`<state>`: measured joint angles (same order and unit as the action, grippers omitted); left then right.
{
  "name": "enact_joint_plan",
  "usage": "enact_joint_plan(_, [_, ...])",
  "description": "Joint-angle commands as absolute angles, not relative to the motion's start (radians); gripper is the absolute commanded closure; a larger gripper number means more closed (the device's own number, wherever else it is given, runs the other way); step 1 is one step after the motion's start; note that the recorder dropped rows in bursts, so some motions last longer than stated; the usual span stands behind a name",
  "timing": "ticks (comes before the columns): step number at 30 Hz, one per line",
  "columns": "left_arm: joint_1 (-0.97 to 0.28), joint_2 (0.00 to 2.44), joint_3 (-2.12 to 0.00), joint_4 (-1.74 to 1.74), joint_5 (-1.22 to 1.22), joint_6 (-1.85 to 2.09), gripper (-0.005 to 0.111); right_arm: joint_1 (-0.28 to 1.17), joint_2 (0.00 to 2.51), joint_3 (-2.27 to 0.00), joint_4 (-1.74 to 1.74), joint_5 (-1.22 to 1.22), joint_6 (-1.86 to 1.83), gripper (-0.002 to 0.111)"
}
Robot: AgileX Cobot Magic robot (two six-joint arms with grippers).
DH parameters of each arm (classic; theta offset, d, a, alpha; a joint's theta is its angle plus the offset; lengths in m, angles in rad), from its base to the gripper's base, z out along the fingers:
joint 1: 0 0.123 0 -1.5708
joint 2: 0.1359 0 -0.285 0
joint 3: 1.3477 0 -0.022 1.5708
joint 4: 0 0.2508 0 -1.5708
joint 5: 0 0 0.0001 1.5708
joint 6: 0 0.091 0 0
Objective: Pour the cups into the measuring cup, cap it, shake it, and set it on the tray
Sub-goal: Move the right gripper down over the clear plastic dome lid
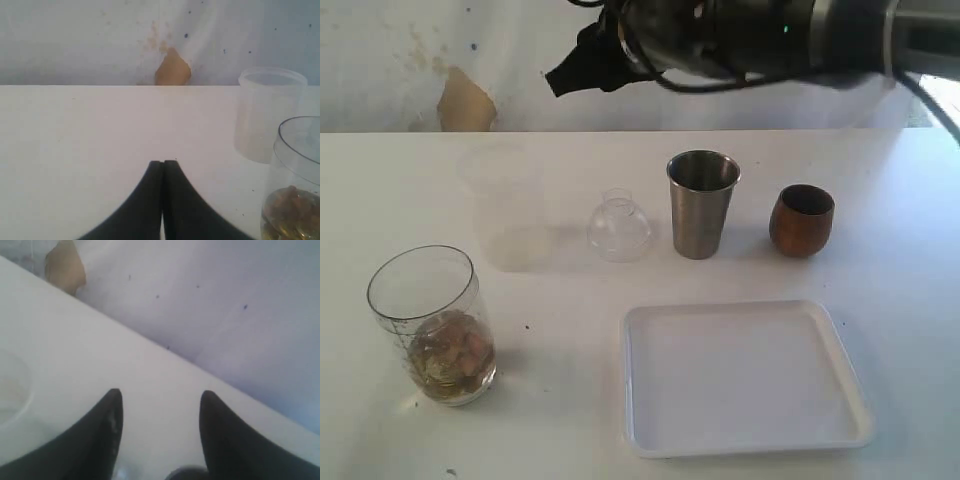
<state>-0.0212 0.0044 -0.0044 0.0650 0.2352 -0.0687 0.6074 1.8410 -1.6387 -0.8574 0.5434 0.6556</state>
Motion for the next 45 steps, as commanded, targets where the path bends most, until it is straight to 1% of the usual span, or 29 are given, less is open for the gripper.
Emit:
enact_joint_plan(1, [-0.023,0.0,0.0,0.066,0.233,-0.071,0.107,0.597,1.882,-1.796,-0.382,0.754,0.251,0.064])
enact_joint_plan(6, [-0.023,0.0,0.0,0.066,0.233,-0.071,0.107,0.597,1.96,-1.905,-0.326,0.959,0.22,0.064])
enact_joint_plan(10, [-0.023,0.0,0.0,0.066,0.233,-0.071,0.107,0.597,2.016,-1.912,-0.304,1.007,0.21,0.064])
enact_joint_plan(14, [-0.023,0.0,0.0,0.066,0.233,-0.071,0.107,0.597,2.068,-1.912,-0.263,0.978,0.179,0.061])
enact_joint_plan(18, [-0.023,0.0,0.0,0.066,0.233,-0.071,0.107,0.597,2.104,-1.912,-0.244,0.915,0.159,0.052])
enact_joint_plan(20, [-0.023,0.0,0.0,0.066,0.233,-0.071,0.107,0.597,2.12,-1.912,-0.244,0.874,0.166,0.05])
enact_joint_plan(24, [-0.023,0.0,0.0,0.066,0.233,-0.071,0.107,0.577,2.137,-1.912,-0.243,0.824,0.191,0.05])
enact_joint_plan(31, [-0.023,0.0,0.0,0.066,0.233,-0.071,0.107,0.517,2.179,-1.912,-0.236,0.824,0.248,0.05])
enact_joint_plan(39, [-0.023,0.0,0.0,0.066,0.233,-0.071,0.107,0.517,2.218,-1.912,-0.21,0.744,0.247,0.05])
enact_joint_plan(45, [-0.023,0.0,0.0,0.066,0.233,-0.071,0.107,0.517,2.241,-1.912,-0.222,0.736,0.248,0.05])
